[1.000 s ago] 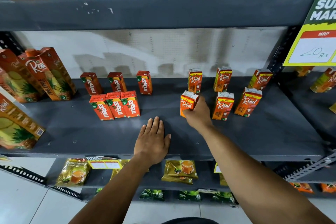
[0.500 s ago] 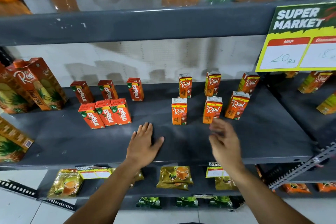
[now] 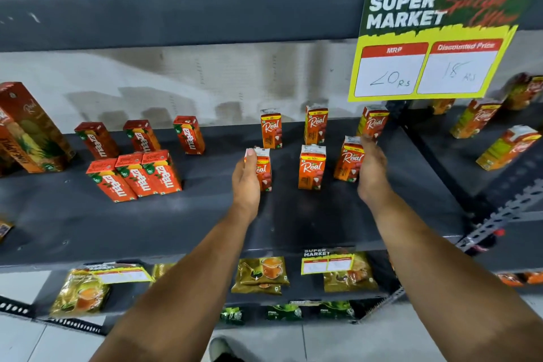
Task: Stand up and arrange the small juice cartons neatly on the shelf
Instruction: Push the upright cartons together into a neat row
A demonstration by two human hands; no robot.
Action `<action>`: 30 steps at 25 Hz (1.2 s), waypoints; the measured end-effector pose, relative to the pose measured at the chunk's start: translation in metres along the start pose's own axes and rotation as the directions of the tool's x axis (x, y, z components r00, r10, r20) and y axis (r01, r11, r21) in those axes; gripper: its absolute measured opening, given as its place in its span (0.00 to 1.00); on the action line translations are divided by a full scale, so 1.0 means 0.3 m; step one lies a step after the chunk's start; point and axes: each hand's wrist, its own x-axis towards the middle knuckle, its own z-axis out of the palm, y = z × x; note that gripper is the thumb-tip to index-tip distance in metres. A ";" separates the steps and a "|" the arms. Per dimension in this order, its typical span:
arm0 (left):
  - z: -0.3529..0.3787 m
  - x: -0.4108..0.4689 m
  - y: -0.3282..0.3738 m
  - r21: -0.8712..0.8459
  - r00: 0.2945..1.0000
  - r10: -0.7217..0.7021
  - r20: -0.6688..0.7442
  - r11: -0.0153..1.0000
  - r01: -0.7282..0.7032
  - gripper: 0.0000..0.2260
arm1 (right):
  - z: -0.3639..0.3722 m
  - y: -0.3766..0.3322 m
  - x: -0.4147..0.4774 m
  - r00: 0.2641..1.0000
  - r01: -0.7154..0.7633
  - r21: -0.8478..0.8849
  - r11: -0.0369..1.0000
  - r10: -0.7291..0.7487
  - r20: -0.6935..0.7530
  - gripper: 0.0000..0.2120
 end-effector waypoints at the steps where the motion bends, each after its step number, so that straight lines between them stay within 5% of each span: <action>1: -0.002 0.002 -0.002 0.011 1.000 -0.005 0.007 1.000 0.005 0.19 | 0.002 -0.003 0.006 1.000 -0.024 0.011 1.000 0.024 -0.014 0.22; 8: 0.069 -0.007 -0.040 0.071 0.998 -0.021 0.052 0.997 0.018 0.22 | 0.027 0.006 -0.067 0.999 -0.045 0.063 0.997 0.045 0.001 0.08; 15: 0.161 -0.032 -0.070 0.062 0.986 -0.042 0.159 0.998 0.032 0.25 | 0.063 0.049 -0.101 0.999 -0.038 0.030 0.999 0.038 -0.008 0.13; 20: 0.085 0.023 -0.050 0.262 0.932 -0.022 0.361 0.962 -0.079 0.25 | 0.066 0.040 -0.100 0.998 -0.055 0.029 0.998 0.055 0.024 0.11; 23: 0.018 0.117 -0.044 0.384 0.846 -0.031 0.532 0.899 -0.208 0.38 | 0.043 0.047 -0.091 0.993 -0.009 -0.098 0.995 0.020 0.114 0.20; 25: 0.005 0.153 -0.049 0.455 0.828 -0.068 0.557 0.859 -0.236 0.44 | -0.005 0.051 -0.068 0.944 0.066 -0.222 0.973 0.011 0.330 0.32; 28: 0.007 0.175 -0.055 0.582 0.826 -0.120 0.550 0.765 -0.276 0.45 | -0.082 0.010 -0.021 0.773 0.405 -0.611 0.680 0.102 0.626 0.42; 30: 0.007 0.187 -0.055 0.628 0.827 -0.148 0.543 0.726 -0.282 0.45 | -0.096 -0.004 0.018 0.799 0.453 -0.750 0.483 0.152 0.581 0.42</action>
